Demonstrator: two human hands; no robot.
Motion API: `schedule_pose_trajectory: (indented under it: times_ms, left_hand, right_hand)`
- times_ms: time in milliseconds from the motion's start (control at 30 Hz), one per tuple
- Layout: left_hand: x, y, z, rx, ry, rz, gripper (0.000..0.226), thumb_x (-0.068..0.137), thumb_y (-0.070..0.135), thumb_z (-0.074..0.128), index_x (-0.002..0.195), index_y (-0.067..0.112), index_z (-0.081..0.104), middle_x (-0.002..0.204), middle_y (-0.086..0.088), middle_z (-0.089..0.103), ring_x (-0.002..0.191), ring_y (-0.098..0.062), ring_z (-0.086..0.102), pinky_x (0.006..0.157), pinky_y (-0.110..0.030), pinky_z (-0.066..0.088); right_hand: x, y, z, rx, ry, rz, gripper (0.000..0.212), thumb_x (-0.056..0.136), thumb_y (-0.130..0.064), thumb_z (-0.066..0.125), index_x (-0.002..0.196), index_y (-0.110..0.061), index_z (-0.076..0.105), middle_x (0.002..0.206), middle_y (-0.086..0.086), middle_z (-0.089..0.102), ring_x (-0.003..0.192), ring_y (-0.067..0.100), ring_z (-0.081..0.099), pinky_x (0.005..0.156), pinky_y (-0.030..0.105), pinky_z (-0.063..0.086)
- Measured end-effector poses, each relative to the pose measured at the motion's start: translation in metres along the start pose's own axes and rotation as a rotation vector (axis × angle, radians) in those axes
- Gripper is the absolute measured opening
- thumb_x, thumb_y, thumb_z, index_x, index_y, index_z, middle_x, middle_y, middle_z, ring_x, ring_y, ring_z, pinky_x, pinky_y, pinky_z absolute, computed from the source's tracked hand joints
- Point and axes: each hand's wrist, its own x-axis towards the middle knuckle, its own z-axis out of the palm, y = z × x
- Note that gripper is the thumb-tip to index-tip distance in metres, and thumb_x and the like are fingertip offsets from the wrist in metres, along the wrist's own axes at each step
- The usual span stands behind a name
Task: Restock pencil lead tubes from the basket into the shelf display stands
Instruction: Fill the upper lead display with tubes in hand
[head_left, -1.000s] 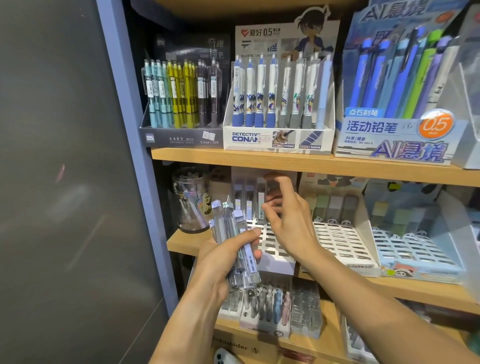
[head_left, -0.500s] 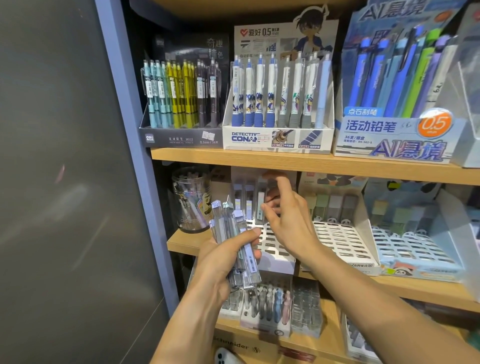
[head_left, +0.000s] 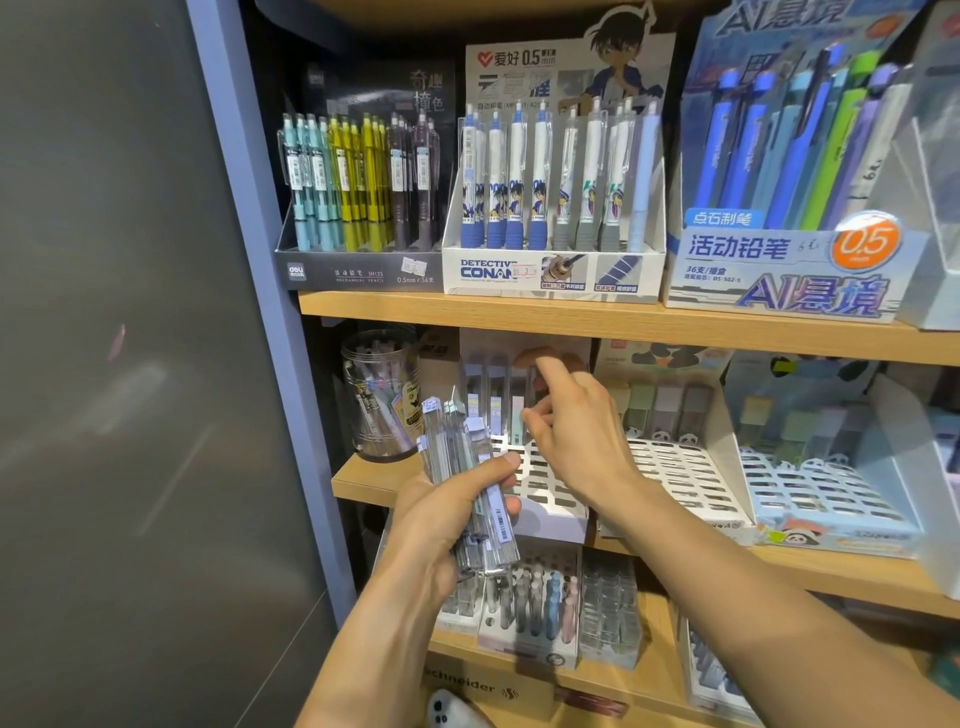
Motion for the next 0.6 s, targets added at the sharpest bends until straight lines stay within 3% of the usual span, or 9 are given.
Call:
schedule_pose_trajectory:
  times_ms: [100, 367, 600]
  left_hand:
    - [-0.0004, -0.0002, 0.0006, 0.003, 0.004, 0.006, 0.042, 0.072, 0.009, 0.092, 0.109, 0.002, 0.073, 0.094, -0.020, 0.079, 0.061, -0.025, 0.070, 0.082, -0.045, 0.063]
    - [-0.0012, -0.0020, -0.0001, -0.002, 0.008, 0.026, 0.042, 0.072, 0.010, 0.092, 0.108, 0.002, 0.074, 0.093, -0.020, 0.079, 0.064, -0.026, 0.073, 0.091, -0.054, 0.061]
    - [-0.0012, -0.0024, -0.0007, -0.028, 0.001, 0.021, 0.041, 0.072, 0.008, 0.092, 0.109, 0.000, 0.073, 0.094, -0.022, 0.078, 0.063, -0.027, 0.070, 0.087, -0.051, 0.062]
  right_hand:
    - [0.0044, -0.0016, -0.0021, -0.016, 0.007, 0.024, 0.031, 0.097, -0.019, 0.065, 0.125, -0.021, 0.051, 0.088, 0.006, 0.059, 0.087, 0.027, 0.055, 0.069, 0.038, 0.048]
    - [0.0073, -0.0049, -0.0040, 0.023, 0.021, 0.036, 0.033, 0.093, -0.016, 0.069, 0.125, -0.018, 0.058, 0.090, 0.003, 0.063, 0.086, 0.022, 0.061, 0.078, 0.041, 0.055]
    - [0.0068, -0.0068, -0.0056, 0.037, 0.018, 0.045, 0.031, 0.093, -0.014, 0.069, 0.122, -0.018, 0.059, 0.090, 0.003, 0.063, 0.085, 0.022, 0.063, 0.079, 0.043, 0.057]
